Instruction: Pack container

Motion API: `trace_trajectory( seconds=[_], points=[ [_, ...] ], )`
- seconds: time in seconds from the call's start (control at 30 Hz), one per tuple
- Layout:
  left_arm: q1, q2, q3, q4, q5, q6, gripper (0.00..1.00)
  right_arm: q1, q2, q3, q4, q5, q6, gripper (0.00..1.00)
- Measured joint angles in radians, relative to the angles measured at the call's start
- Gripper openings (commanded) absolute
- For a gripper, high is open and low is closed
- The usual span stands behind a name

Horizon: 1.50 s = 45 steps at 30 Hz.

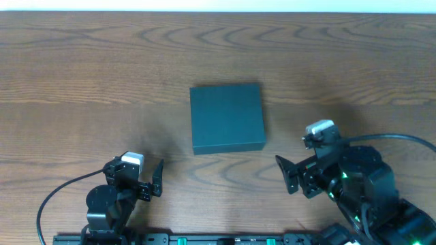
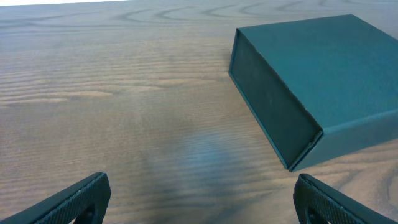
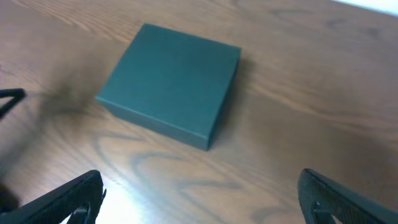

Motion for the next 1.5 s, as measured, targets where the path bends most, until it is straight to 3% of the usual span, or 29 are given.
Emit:
trace_trajectory(
  seconds=[0.13,0.33,0.57,1.5],
  points=[
    [0.0,0.0,-0.001,0.003,0.0,0.0,0.95,-0.051,-0.128,-0.174,0.109,0.028,-0.085,0.99],
    [-0.001,0.0,-0.001,0.004,0.0,0.0,0.95,-0.074,-0.424,-0.609,0.307,0.031,-0.136,0.99],
    [-0.001,-0.001,-0.001,0.005,-0.001,0.0,0.95,-0.08,-0.619,-0.821,0.365,0.02,-0.143,0.99],
    [-0.001,-0.001,-0.001,0.005,-0.001,0.0,0.95,-0.13,-0.679,-0.85,0.373,-0.005,-0.142,0.99]
  ],
)
